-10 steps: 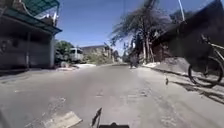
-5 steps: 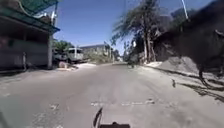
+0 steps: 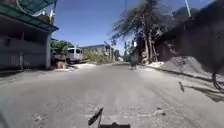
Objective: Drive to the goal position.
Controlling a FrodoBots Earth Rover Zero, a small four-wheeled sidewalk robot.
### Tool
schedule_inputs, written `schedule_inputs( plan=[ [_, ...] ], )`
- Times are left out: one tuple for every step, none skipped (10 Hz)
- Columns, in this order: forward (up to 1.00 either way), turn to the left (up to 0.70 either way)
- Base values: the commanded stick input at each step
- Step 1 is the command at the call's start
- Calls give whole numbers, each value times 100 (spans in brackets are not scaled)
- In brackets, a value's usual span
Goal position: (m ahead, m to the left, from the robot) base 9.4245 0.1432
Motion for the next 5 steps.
schedule_inputs(
  plan=[
    [70, 0],
    [70, 0],
    [70, 0],
    [70, 0],
    [70, 0]
  ],
)
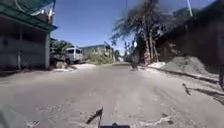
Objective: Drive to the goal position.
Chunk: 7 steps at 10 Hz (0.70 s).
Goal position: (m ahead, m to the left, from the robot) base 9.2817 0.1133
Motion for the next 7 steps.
schedule_inputs(
  plan=[
    [70, 0],
    [70, 0],
    [70, 0],
    [70, 0],
    [70, 0],
    [70, 0],
    [70, 0]
  ],
)
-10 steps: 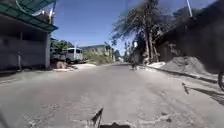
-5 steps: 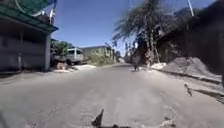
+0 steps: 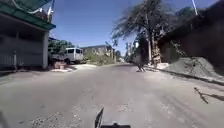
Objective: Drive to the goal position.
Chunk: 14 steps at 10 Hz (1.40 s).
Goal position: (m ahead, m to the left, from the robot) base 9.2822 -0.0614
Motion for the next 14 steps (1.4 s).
schedule_inputs(
  plan=[
    [70, 0],
    [70, 0],
    [70, 0],
    [70, 0],
    [70, 0],
    [70, 0],
    [70, 0],
    [70, 0],
    [70, 0],
    [70, 0],
    [70, 0],
    [70, 0],
    [70, 0],
    [70, 0]
  ],
)
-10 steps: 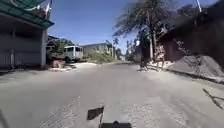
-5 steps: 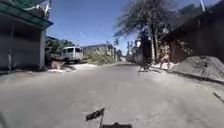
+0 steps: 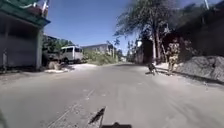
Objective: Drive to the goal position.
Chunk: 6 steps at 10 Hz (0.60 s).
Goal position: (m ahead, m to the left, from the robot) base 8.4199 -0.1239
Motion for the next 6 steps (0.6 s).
schedule_inputs(
  plan=[
    [70, 0],
    [70, 0],
    [70, 0],
    [70, 0],
    [70, 0],
    [70, 0]
  ],
)
